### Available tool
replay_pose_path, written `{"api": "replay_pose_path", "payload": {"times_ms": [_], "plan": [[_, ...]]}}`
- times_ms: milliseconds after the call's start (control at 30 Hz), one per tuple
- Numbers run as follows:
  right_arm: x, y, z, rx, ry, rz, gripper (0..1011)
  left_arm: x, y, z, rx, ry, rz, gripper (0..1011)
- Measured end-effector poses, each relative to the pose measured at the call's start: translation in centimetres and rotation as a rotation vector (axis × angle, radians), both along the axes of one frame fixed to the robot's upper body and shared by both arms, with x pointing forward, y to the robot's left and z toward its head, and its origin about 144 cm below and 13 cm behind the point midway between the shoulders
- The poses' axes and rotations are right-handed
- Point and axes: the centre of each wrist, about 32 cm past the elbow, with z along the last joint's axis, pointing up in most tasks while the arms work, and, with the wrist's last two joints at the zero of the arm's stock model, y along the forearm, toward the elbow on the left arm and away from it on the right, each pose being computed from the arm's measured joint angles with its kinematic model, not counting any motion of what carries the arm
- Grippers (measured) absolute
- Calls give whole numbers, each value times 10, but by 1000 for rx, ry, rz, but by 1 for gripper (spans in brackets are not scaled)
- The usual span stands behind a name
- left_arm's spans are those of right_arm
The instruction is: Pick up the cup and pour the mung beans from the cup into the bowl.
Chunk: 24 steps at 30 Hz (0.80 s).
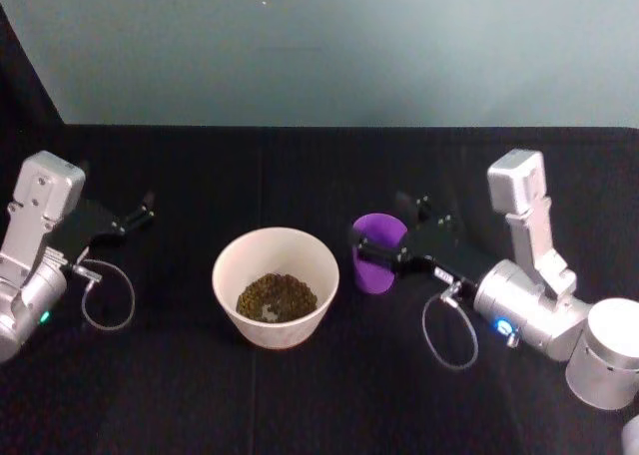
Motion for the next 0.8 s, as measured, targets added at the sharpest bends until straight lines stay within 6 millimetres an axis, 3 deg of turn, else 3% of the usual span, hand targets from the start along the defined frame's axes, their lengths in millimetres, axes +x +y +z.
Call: {"api": "replay_pose_path", "payload": {"times_ms": [433, 800], "plan": [[-9, -16, 57, -15, -155, -108, 1004, 0, 0, 0, 0, 0, 0, 1000], [-12, -35, 51, -124, -131, -331, 1004, 0, 0, 0, 0, 0, 0, 1000]]}}
